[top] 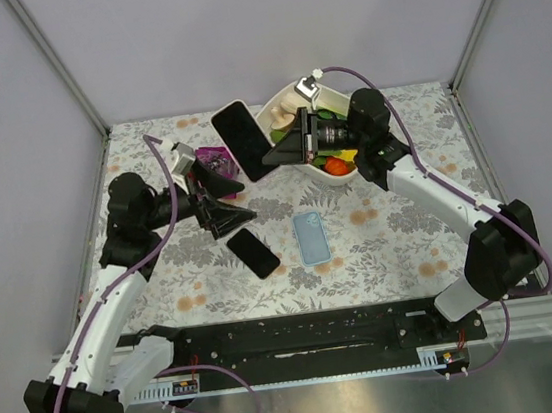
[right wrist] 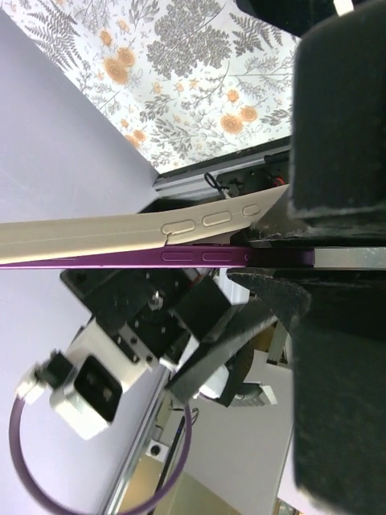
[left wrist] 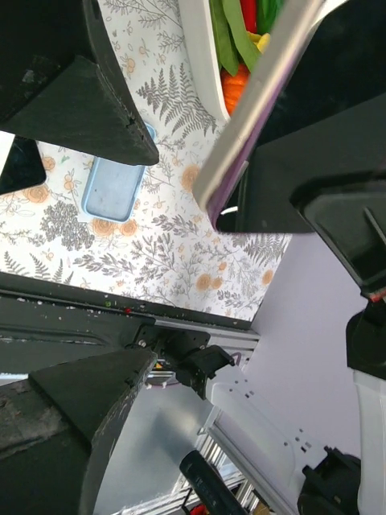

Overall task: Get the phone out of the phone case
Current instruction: Remove the phone case from the phone.

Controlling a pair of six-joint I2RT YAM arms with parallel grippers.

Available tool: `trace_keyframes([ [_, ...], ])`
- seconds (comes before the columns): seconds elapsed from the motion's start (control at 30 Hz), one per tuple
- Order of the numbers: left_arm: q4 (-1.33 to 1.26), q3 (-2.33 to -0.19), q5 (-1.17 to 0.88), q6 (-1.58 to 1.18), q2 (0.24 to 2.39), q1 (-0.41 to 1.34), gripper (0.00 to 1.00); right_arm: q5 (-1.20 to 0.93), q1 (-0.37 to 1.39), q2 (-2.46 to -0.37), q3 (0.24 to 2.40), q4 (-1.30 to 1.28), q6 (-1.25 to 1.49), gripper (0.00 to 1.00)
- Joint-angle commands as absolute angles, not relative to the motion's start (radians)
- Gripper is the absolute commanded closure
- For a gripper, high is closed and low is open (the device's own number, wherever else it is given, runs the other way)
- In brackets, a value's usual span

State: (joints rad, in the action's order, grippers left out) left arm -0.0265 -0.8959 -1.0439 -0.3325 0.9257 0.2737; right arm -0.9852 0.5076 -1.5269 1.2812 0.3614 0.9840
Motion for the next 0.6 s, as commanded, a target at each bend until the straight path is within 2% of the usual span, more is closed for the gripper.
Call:
trace_keyframes([
  [0.0,-0.3,-0.858,-0.99,-0.416,0.969,0.294,0.03,-0.982,0.494,-1.473,1.276,0.612,1.129,1.0],
  [0.1,-0.291,-0.88,-0.928,-0.413,1.003,0.33,0.09,-0.986,0.492,-1.479,1.272,0.653,1.16,1.0],
  [0.33,-0.413,-0.876,-0.954,-0.544,1.035,0.336,0.14,-0.994,0.492,-1.479,1.261,0.684,1.174,1.0],
  [0.57,-0.305,-0.922,-0.887,-0.491,1.045,0.334,0.21,-0.997,0.492,-1.479,1.258,0.696,1.174,1.0],
])
